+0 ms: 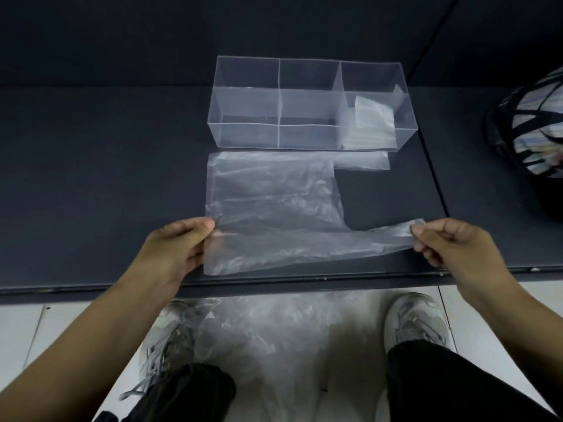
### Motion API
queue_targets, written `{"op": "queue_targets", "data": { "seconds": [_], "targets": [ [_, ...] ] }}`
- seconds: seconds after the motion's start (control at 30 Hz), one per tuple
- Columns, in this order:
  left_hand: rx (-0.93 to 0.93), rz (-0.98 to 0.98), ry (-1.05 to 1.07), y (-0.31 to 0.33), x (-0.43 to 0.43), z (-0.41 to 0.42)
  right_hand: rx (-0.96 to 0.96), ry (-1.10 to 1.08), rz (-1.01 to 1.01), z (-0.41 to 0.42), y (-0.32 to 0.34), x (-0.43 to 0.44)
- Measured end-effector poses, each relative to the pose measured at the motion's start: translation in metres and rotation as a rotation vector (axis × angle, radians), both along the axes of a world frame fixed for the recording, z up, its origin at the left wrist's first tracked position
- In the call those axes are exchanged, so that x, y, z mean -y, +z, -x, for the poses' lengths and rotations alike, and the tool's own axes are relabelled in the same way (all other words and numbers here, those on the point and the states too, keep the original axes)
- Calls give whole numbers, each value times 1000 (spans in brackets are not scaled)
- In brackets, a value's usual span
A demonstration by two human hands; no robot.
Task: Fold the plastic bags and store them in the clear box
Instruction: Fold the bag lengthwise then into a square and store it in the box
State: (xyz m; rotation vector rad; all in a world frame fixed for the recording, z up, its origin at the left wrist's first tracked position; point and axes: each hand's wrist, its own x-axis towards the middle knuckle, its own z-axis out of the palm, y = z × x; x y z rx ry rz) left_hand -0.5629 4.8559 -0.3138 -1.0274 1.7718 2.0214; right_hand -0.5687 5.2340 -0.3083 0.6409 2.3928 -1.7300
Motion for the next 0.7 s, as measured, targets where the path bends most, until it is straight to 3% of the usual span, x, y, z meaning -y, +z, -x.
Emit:
{"op": "queue_targets", "data": {
  "seconds": [0.13,0.27,0.33,0.43,0.5,0.57,0.63,0.7],
  "targets": [
    [45,-56,-148,3,-5,-20,5,-29,-6,-7,-6,0],
    [73,-5,-124,1,-5,-26,24,-37,-55,-10,-5,-2],
    [80,49,-149,2,-4,-26,70,-20,-145,-13,-4,-6],
    [95,150,-348,10,-1,-30,157,76,-435,-15,3,-8],
    [53,405,-507,15,0,-29,109,97,-682,-11,13,-1],
    [-185,877,-533,16,-2,-21,-122,91,-834,1,25,19],
    [-554,1179,-476,14,-12,-8,-378,206,-849,13,32,58],
    [-704,1244,-574,5,-25,10,-496,457,-738,24,30,111]
  ]
}}
